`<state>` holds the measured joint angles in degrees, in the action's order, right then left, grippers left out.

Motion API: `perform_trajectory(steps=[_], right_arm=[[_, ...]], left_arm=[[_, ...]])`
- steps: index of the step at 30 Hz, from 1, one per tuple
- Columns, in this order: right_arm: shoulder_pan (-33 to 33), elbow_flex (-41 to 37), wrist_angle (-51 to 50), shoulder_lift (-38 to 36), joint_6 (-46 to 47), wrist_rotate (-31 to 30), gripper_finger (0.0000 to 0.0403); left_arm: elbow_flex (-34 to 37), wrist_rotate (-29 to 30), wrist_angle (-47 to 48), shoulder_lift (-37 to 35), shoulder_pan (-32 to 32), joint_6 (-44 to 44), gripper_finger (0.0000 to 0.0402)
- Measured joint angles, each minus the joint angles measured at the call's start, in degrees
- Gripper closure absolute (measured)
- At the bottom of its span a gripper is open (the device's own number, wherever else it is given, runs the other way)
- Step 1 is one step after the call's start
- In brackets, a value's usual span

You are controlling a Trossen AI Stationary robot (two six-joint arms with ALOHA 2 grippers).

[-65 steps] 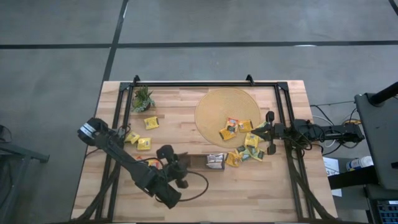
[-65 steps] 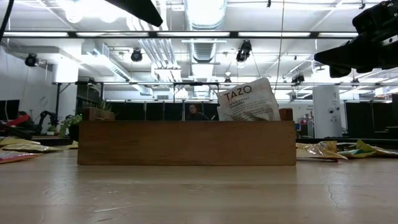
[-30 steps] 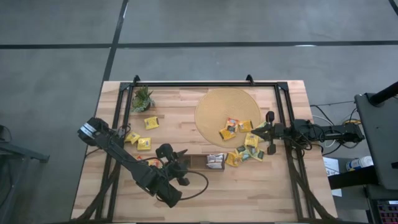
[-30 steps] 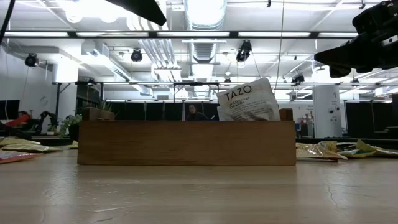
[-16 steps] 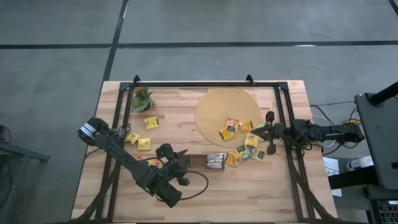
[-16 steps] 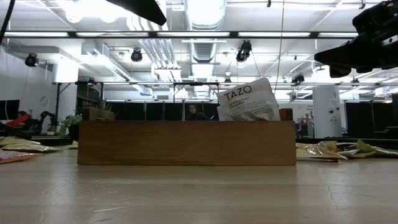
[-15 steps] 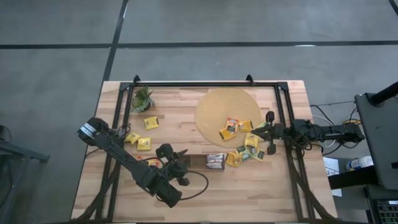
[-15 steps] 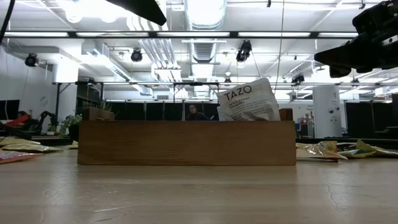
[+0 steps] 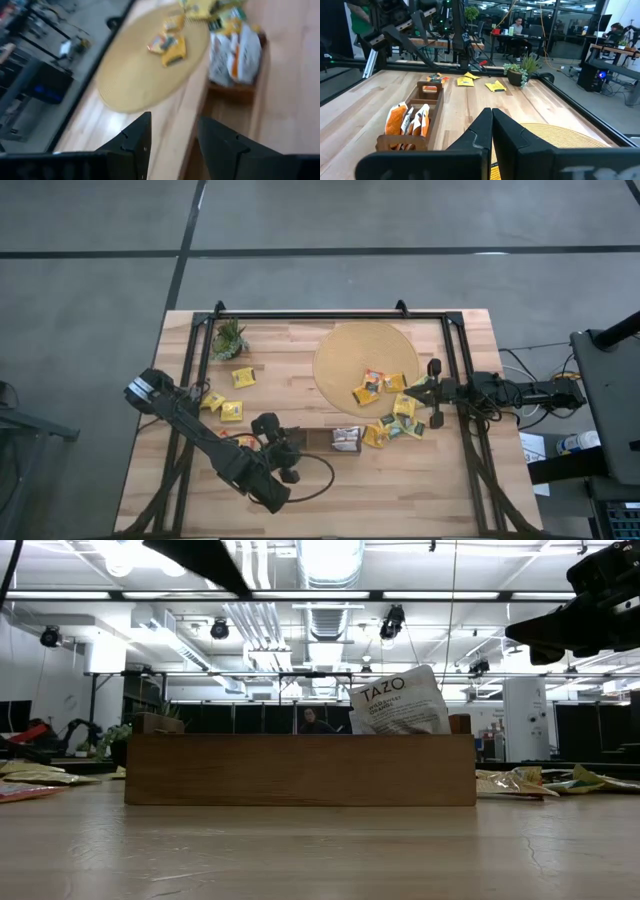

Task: Pick & Place Tea
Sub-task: Put the orange tea bag into the middle section of the wooden organizer

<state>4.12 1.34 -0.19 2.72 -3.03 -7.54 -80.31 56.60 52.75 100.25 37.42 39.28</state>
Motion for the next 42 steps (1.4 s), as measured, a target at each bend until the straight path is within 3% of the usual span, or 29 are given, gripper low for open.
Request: perform_trajectory(steps=[11,20,31,36,42], right_arm=[[0.0,0.0,0.0,0.0,0.0,0.0,0.0394],[0.0,0.0,0.0,0.0,0.0,0.0,0.0394],[0.0,0.0,0.0,0.0,0.0,0.0,0.0394],[0.0,0.0,0.0,0.0,0.0,0.0,0.0394],[0.0,0.0,0.0,0.0,0.0,0.0,0.0394]], left_arm=[[0.0,-8.1,13.8,0.0,3.6,16.7,0.0250],[0.0,-8.1,27.8,-0.1,7.0,35.1,0.0250],[0.5,-7.3,33.6,-0.1,8.2,43.0,0.0250],[4.3,-6.8,37.3,-2.6,9.0,51.9,0.0250],[14.4,-7.2,37.1,-11.3,9.7,66.3,0.0250]])
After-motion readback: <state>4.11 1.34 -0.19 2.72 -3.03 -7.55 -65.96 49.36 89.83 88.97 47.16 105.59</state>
